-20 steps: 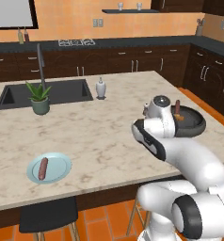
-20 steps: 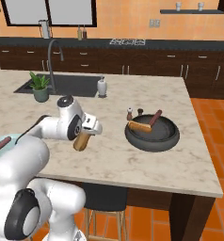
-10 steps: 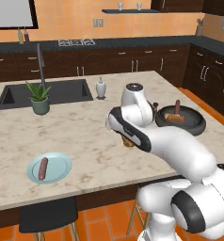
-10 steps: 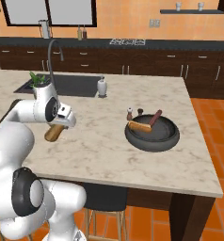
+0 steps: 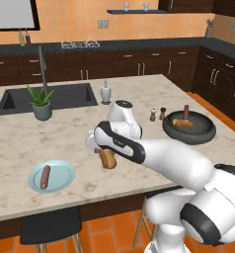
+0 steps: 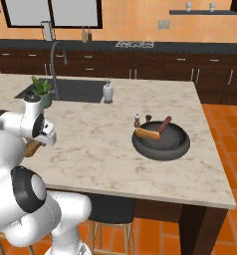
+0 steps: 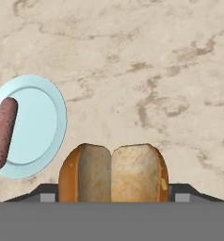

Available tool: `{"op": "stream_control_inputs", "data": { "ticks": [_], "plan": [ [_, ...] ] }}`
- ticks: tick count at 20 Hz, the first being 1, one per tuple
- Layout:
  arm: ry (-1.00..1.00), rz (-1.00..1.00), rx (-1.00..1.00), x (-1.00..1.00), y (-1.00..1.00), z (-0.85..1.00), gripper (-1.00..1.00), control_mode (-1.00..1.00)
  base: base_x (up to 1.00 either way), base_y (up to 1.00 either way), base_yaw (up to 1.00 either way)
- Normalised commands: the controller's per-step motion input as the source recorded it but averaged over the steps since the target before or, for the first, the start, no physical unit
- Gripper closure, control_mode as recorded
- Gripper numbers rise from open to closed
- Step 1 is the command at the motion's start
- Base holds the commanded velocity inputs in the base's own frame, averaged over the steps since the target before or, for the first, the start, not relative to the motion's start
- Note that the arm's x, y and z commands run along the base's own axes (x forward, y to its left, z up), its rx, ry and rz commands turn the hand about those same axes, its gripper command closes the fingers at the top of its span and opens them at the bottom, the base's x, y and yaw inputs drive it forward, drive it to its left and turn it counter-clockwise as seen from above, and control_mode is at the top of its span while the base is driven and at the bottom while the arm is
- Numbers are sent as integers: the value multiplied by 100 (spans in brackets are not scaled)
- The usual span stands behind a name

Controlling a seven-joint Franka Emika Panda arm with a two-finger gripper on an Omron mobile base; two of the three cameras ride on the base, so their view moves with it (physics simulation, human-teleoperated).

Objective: Place one bun and one sausage from the bowl on each plate.

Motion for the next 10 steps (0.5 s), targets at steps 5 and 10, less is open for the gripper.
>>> {"op": "stream_control_inputs", "data": {
  "ticks": [5,10],
  "plan": [
    [6,4,-3,2,100,-3,100,-100,0,0,0],
    [21,1,-4,6,100,-1,100,-100,0,0,0]
  ]
}}
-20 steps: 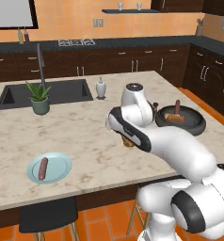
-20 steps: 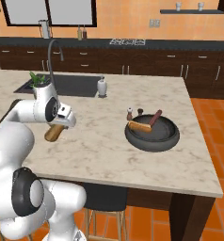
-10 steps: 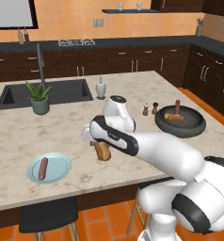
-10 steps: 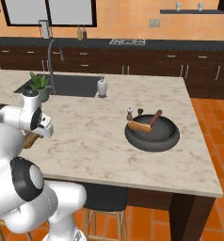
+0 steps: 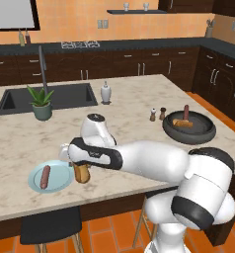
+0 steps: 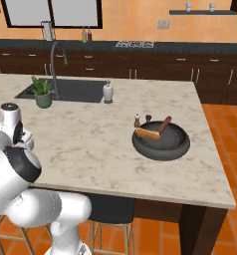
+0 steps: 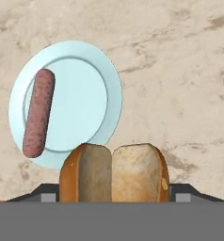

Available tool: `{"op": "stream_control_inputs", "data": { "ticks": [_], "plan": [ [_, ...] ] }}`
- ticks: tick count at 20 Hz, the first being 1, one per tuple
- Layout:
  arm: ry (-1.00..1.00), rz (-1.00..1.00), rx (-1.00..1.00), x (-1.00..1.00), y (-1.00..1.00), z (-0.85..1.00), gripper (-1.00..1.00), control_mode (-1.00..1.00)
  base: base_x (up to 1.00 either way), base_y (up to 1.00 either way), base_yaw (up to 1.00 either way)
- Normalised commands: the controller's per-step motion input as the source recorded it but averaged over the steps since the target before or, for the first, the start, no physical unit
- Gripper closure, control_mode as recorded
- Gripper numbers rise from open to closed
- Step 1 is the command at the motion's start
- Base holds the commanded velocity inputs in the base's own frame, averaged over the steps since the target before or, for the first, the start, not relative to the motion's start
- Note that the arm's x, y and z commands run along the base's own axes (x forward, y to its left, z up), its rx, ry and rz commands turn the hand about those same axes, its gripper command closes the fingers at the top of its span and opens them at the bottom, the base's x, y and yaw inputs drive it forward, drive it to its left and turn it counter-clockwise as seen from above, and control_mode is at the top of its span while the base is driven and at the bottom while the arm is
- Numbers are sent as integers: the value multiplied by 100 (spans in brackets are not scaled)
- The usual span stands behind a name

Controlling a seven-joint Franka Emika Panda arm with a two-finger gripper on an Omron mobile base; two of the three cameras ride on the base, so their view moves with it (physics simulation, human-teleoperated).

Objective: Place one bun and one sausage from the bowl on each plate.

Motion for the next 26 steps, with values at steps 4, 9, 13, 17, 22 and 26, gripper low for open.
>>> {"op": "stream_control_inputs", "data": {
  "ticks": [4,9,13,17,22,26],
  "plan": [
    [23,0,-11,25,81,0,100,-100,0,0,0],
    [5,0,0,50,24,-9,100,-100,0,0,0],
    [0,0,2,24,33,-61,100,-100,0,0,0],
    [-1,0,2,22,32,-57,100,-100,0,0,0],
    [0,0,1,12,4,-40,100,-100,0,0,0],
    [0,0,0,14,1,-37,100,-100,0,0,0]
  ]
}}
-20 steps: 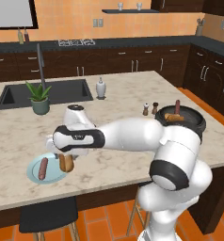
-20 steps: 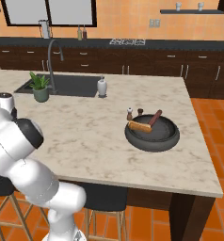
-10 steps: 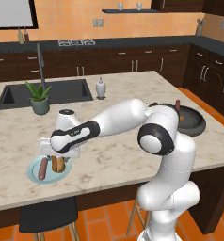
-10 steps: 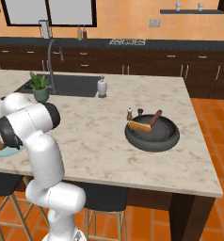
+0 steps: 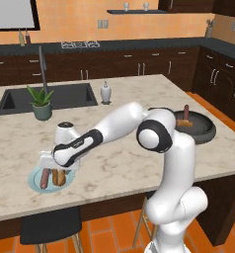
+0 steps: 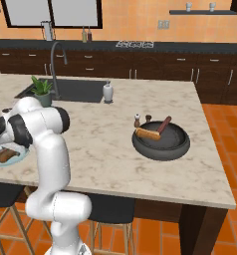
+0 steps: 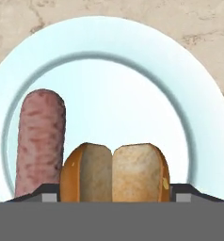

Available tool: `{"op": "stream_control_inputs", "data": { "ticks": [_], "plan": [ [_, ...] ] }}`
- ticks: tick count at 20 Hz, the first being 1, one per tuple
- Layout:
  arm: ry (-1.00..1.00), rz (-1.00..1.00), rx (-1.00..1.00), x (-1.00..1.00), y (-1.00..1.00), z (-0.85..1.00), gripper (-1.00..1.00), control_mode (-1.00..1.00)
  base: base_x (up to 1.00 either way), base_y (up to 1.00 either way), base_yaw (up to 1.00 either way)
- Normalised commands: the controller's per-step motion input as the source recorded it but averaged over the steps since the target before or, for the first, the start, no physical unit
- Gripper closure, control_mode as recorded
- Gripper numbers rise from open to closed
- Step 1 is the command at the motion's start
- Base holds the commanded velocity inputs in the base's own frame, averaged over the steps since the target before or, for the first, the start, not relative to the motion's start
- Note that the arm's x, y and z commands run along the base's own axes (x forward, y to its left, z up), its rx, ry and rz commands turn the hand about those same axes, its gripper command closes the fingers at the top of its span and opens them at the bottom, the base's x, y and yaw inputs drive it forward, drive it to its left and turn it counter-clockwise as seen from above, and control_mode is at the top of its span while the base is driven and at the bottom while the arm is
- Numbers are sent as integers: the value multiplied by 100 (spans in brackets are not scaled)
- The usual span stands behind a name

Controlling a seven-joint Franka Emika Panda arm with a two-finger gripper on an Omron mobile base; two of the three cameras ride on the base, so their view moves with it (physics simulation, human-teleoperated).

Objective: Place one bun and one sausage from the bowl on each plate.

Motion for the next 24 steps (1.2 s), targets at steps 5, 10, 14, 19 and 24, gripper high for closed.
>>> {"op": "stream_control_inputs", "data": {
  "ticks": [5,10,14,19,24],
  "plan": [
    [0,0,0,15,-1,-31,100,-100,0,0,0],
    [0,0,0,30,0,-2,-100,-100,0,0,0],
    [0,0,0,-10,-1,24,-100,-100,0,0,0],
    [-1,0,0,-3,-6,21,-100,-100,0,0,0],
    [-4,0,2,-20,-25,18,-100,-100,0,0,0]
  ]
}}
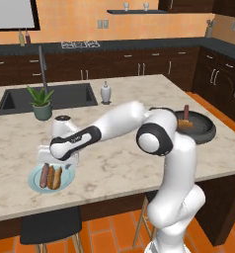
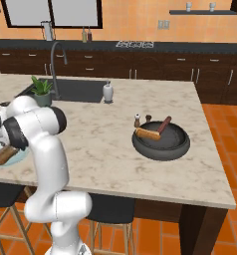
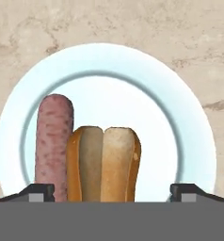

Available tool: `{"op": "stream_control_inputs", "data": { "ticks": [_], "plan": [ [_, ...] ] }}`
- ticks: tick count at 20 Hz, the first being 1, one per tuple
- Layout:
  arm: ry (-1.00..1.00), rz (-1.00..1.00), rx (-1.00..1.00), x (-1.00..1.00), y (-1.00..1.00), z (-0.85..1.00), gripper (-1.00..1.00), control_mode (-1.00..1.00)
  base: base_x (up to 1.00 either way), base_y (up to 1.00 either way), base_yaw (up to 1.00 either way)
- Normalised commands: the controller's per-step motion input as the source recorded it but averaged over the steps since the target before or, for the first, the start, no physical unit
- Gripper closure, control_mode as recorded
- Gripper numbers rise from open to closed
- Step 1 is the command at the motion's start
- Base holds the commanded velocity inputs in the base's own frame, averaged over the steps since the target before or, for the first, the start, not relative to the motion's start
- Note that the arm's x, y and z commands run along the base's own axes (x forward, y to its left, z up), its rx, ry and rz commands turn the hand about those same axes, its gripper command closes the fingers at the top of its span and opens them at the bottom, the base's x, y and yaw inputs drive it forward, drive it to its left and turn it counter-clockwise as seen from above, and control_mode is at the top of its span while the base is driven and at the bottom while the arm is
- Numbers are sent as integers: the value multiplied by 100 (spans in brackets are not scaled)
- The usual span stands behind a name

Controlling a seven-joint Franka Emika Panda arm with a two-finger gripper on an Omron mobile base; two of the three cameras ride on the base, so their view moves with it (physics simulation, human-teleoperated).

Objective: Place one bun and one sausage from the bowl on each plate.

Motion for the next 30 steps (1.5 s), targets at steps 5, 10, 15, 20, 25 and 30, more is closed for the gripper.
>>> {"op": "stream_control_inputs", "data": {
  "ticks": [5,10,15,20,25,30],
  "plan": [
    [-4,0,3,-50,-75,66,-100,-100,0,0,0],
    [-2,3,0,-46,-100,43,-100,-100,0,0,0],
    [-3,9,0,-9,-100,17,-100,-100,0,0,0],
    [-23,51,4,3,-100,20,-100,-100,0,0,0],
    [-14,33,-7,17,-100,69,-100,-100,0,0,0],
    [-31,1,-58,3,-100,21,-100,-100,0,0,0]
  ]
}}
